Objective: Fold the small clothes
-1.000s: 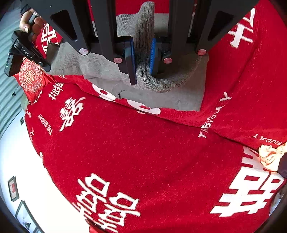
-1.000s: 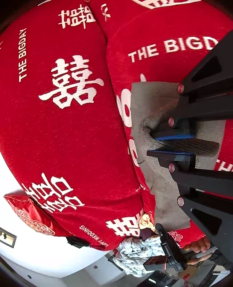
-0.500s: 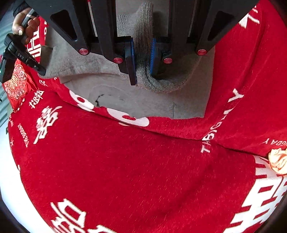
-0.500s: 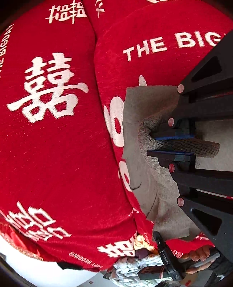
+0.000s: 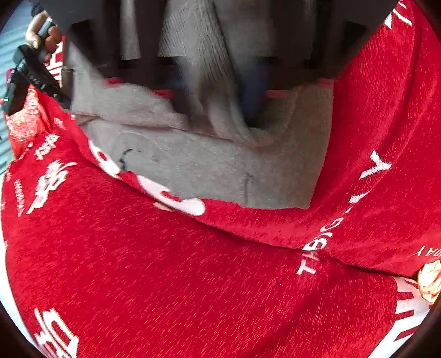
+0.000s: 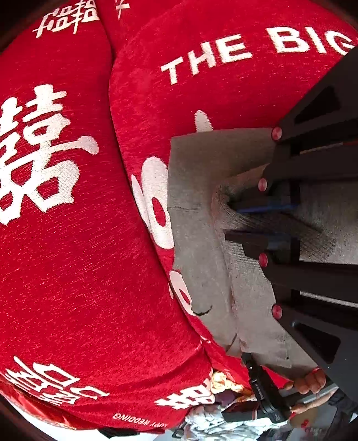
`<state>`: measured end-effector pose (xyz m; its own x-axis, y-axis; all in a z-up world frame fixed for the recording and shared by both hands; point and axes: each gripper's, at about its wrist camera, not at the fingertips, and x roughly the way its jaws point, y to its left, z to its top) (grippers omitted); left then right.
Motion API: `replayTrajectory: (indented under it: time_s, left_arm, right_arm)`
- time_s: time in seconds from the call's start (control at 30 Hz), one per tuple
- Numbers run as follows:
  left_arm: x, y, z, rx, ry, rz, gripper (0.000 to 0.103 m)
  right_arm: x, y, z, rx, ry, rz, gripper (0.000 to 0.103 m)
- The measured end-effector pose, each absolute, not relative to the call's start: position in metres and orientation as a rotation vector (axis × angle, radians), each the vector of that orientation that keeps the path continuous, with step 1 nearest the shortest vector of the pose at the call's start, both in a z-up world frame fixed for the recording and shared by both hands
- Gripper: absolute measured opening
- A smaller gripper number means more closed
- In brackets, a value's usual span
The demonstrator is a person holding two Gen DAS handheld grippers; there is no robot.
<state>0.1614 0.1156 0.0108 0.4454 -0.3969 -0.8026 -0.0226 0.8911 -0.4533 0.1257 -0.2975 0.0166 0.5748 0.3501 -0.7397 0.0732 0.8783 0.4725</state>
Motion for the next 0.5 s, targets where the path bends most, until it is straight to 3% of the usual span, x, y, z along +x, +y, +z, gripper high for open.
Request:
replayTrajectory:
  time_s: [0.03,0.07,0.1,0.13,0.37,0.4,0.43,0.47,0.5]
  left_arm:
    - [0.157,0.119,0.017,-0.446,1.064,-0.236,0.103]
    - [0.15,0.123,0.026,-0.457,1.013,-0.217,0.102]
    - [0.142,0.125,0.035,-0.459,0.981,-0.226,0.102]
    - [0.14,0.124,0.038,-0.459,0.985,-0.242,0.102]
    - [0.103,0.084,0.031,-0.304,1.079,-0.291,0.102]
    - [0.102,0.078,0.029,-0.275,1.086,-0.29,0.093]
    - [0.101,0.072,0.025,-0.249,1.1,-0.291,0.075]
    - [0.102,0.063,0.018,-0.214,1.134,-0.288,0.066]
    - [0.102,0.058,0.017,-0.186,1.133,-0.266,0.057]
  right_arm:
    - [0.123,-0.298,0.019,0.493,0.946,0.183,0.032]
    - [0.119,-0.298,0.023,0.491,0.937,0.187,0.041]
    - [0.115,-0.298,0.026,0.486,0.93,0.185,0.06]
    - [0.108,-0.296,0.031,0.474,0.915,0.184,0.065]
    - [0.08,-0.281,0.039,0.428,0.905,0.212,0.065]
    - [0.079,-0.277,0.037,0.418,0.915,0.208,0.065]
    - [0.079,-0.274,0.034,0.412,0.923,0.211,0.063]
    - [0.08,-0.271,0.032,0.408,0.929,0.212,0.06]
    - [0.081,-0.269,0.03,0.398,0.936,0.211,0.043]
